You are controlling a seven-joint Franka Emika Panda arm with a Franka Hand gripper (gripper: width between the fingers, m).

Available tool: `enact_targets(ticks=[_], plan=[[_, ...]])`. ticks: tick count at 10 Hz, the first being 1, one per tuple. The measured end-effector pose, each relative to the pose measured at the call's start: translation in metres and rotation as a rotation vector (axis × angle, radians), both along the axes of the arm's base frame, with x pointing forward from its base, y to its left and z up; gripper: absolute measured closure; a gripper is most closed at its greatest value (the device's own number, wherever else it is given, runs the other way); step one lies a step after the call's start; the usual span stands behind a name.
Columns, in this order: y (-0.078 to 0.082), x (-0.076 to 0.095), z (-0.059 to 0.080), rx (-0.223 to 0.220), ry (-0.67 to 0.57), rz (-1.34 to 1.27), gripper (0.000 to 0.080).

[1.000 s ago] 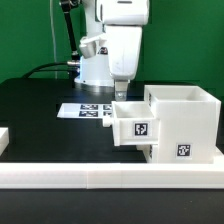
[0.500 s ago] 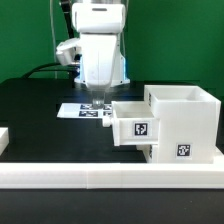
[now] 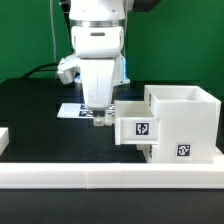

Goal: Assemble drawer

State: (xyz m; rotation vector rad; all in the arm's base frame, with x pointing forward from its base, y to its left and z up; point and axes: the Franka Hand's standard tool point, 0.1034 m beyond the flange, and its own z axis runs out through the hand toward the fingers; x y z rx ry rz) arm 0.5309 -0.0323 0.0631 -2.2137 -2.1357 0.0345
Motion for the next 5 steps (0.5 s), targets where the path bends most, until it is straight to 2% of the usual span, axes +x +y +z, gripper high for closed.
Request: enact_targets(ticks=[2,5], plan=[[0.012,0.001,0.001,-0.001,0.002,-0.022,0.0151],[0.041,0.001,-0.003,0.001,0.009,-0.037,0.0151]])
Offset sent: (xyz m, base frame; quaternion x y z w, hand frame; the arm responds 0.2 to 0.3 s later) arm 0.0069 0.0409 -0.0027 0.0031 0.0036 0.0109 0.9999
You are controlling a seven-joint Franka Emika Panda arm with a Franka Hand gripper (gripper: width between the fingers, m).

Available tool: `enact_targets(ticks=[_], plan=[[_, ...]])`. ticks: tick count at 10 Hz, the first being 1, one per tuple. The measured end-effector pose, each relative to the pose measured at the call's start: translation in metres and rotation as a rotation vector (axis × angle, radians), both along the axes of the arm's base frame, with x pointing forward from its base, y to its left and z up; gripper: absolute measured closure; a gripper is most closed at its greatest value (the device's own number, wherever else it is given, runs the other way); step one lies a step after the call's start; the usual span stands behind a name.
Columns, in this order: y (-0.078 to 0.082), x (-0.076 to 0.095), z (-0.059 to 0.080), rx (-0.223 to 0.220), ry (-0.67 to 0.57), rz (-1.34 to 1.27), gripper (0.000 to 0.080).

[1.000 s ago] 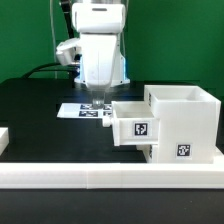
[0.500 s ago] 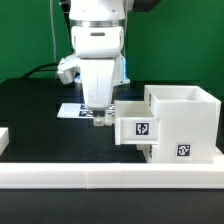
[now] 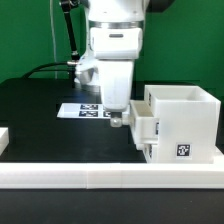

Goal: Assemble drawer

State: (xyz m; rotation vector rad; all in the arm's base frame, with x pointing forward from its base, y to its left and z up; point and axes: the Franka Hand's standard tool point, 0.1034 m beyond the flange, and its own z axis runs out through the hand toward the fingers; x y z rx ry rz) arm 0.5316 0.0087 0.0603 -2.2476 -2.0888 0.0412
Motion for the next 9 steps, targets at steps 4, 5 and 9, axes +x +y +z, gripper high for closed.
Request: enact_targets(ticks=[4,5,9], plan=[[0.017,-0.002,-0.001,0.0,-0.001,-0.024,0.0151],[0.014,-0.002,-0.001,0.0,0.0,-0.012,0.0151],[-0.029,0.001,0.005,-0.011,0.001,0.007,0.0151]])
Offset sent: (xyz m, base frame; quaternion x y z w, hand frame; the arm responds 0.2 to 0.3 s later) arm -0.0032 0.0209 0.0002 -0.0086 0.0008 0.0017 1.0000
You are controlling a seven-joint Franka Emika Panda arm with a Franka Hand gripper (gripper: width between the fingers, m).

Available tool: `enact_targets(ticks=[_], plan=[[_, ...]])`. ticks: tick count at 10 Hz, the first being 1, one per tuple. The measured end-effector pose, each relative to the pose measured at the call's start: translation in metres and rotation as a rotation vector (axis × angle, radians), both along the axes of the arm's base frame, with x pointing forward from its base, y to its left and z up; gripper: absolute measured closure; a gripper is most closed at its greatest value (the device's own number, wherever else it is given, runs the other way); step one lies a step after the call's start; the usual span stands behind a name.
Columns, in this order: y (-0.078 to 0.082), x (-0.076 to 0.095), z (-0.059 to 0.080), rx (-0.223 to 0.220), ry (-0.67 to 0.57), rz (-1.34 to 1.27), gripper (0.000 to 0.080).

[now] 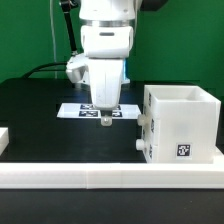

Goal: Assemble drawer

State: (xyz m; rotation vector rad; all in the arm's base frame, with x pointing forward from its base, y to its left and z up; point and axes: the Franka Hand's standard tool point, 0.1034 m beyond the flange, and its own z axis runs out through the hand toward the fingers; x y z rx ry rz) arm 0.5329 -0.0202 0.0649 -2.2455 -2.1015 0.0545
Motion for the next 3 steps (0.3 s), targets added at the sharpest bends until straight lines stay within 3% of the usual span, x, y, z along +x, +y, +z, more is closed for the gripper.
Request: enact_targets(ticks=[3], plan=[[0.0023,-0.0018,-0.0033,0.003,0.006,0.002,0.0151]])
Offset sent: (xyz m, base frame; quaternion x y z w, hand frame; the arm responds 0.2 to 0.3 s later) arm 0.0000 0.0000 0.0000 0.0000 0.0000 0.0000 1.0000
